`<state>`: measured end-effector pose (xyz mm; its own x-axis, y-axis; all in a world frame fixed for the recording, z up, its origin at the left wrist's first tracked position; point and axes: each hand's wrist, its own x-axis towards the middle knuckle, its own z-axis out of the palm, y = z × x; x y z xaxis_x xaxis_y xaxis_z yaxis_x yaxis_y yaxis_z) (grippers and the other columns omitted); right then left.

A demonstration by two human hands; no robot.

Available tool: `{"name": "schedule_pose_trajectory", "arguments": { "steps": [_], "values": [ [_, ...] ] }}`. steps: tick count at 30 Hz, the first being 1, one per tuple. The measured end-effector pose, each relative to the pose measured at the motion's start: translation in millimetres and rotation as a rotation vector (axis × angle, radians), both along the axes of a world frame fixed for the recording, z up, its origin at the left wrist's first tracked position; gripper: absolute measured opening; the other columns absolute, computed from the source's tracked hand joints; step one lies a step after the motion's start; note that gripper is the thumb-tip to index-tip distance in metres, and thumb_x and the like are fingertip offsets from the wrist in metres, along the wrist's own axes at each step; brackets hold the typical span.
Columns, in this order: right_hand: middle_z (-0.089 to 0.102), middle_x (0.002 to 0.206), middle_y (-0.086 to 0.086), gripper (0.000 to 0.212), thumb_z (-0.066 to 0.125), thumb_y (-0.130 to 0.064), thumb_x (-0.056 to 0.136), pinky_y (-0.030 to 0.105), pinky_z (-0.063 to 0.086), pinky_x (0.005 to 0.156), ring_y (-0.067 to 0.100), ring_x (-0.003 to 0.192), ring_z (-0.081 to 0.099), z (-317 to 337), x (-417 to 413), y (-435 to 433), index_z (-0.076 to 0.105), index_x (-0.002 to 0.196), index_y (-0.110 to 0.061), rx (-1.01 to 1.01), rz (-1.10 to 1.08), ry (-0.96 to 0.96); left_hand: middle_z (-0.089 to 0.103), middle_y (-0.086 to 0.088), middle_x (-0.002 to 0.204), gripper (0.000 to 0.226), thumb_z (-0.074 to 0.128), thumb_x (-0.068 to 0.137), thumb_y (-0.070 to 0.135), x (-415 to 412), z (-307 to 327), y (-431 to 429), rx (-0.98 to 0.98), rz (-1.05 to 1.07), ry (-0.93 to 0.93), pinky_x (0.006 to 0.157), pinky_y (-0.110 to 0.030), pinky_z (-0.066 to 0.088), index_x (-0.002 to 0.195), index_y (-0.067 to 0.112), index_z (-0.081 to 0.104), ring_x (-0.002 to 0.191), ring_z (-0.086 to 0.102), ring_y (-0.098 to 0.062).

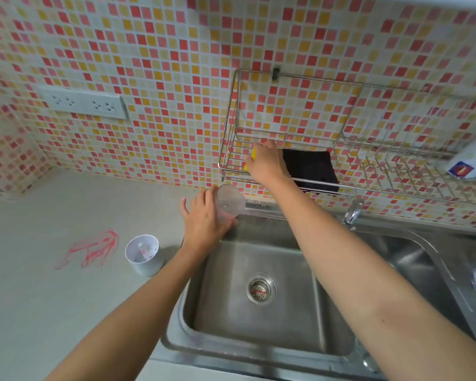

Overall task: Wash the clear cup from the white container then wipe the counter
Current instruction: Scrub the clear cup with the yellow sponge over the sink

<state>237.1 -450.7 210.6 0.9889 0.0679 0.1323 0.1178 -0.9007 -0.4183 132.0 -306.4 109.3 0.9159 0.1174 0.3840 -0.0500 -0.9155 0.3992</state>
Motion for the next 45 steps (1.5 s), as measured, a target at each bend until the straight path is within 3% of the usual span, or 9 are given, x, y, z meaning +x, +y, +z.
{"name": "schedule_pose_trajectory", "arguments": {
  "steps": [5, 8, 13, 18, 26, 32, 35, 40, 45],
  "values": [
    [0.04, 0.141, 0.011, 0.048, 0.059, -0.032, 0.091, 0.036, 0.039, 0.079, 0.034, 0.127, 0.038, -2, 22, 6, 0.048, 0.135, -0.017, 0.011, -0.121, 0.102, 0.052, -0.002, 0.133, 0.091, 0.074, 0.067, 0.062, 2, -6, 8, 0.04, -0.036, 0.042, 0.112, -0.055, 0.019, 0.139, 0.019, 0.037, 0.122, 0.05, -0.023],
    [0.047, 0.132, 0.013, 0.043, 0.062, -0.02, 0.088, 0.039, 0.043, 0.081, 0.036, 0.12, 0.043, -6, 30, 8, 0.049, 0.129, -0.017, 0.035, -0.196, 0.075, 0.051, -0.001, 0.132, 0.089, 0.073, 0.069, 0.059, 1, -8, 12, 0.054, -0.059, 0.069, 0.112, -0.055, 0.02, 0.14, 0.02, 0.036, 0.122, 0.049, -0.023],
    [0.055, 0.109, 0.002, 0.017, 0.063, -0.019, 0.087, 0.021, 0.041, 0.065, 0.018, 0.093, 0.054, 3, 18, 0, 0.054, 0.101, -0.018, 0.307, -0.097, -0.108, 0.052, -0.001, 0.131, 0.077, 0.069, 0.075, 0.045, -1, -8, 16, 0.052, -0.112, 0.084, 0.113, -0.054, 0.019, 0.139, 0.018, 0.036, 0.122, 0.048, -0.026],
    [0.053, 0.112, 0.001, 0.019, 0.064, -0.012, 0.08, 0.026, 0.043, 0.087, 0.018, 0.105, 0.053, 14, -44, -19, 0.057, 0.097, -0.016, 0.499, 0.106, -0.44, 0.049, 0.001, 0.134, 0.079, 0.071, 0.072, 0.04, 1, -6, 16, 0.028, -0.16, 0.109, 0.115, -0.054, 0.019, 0.139, 0.021, 0.033, 0.124, 0.046, -0.024],
    [0.056, 0.114, -0.003, 0.03, 0.064, 0.001, 0.071, 0.033, 0.043, 0.093, 0.02, 0.105, 0.05, -71, -114, -59, 0.063, 0.098, -0.013, 0.128, 0.334, -0.351, 0.053, 0.001, 0.133, 0.082, 0.077, 0.068, 0.045, 5, -3, -8, 0.096, -0.291, 0.075, 0.109, -0.047, 0.031, 0.138, 0.021, 0.041, 0.123, 0.048, -0.025],
    [0.061, 0.114, 0.0, 0.044, 0.061, 0.005, 0.075, 0.029, 0.043, 0.095, 0.022, 0.105, 0.051, -88, -118, -77, 0.067, 0.114, -0.015, -0.071, 0.407, -0.36, 0.056, -0.003, 0.13, 0.079, 0.08, 0.067, 0.039, 8, 4, -30, 0.027, -0.437, 0.052, 0.099, -0.038, 0.043, 0.134, 0.013, 0.047, 0.115, 0.051, -0.027],
    [0.062, 0.109, -0.001, 0.042, 0.063, 0.006, 0.075, 0.028, 0.044, 0.093, 0.019, 0.102, 0.052, -97, -125, -79, 0.07, 0.11, -0.015, -0.01, 0.345, -0.349, 0.055, -0.004, 0.129, 0.076, 0.08, 0.069, 0.035, 7, 7, -37, 0.037, -0.451, 0.051, 0.099, -0.038, 0.044, 0.133, 0.012, 0.047, 0.115, 0.048, -0.028],
    [0.065, 0.104, -0.001, 0.037, 0.062, 0.004, 0.078, 0.009, 0.035, 0.09, 0.008, 0.096, 0.05, -95, -136, -71, 0.073, 0.107, -0.015, 0.273, 0.28, -0.139, 0.051, -0.006, 0.135, 0.076, 0.078, 0.072, 0.027, 4, 7, -38, 0.083, -0.471, 0.059, 0.101, -0.037, 0.041, 0.138, 0.011, 0.044, 0.12, 0.044, -0.029],
    [0.064, 0.107, -0.003, 0.04, 0.062, 0.006, 0.073, 0.033, 0.044, 0.085, 0.019, 0.104, 0.052, -92, -117, -93, 0.073, 0.104, -0.019, -0.123, 0.43, -0.312, 0.051, -0.002, 0.135, 0.08, 0.081, 0.069, 0.033, 4, 12, -40, 0.112, -0.494, 0.079, 0.097, -0.041, 0.049, 0.137, 0.015, 0.044, 0.12, 0.045, -0.027]
  ]
}}
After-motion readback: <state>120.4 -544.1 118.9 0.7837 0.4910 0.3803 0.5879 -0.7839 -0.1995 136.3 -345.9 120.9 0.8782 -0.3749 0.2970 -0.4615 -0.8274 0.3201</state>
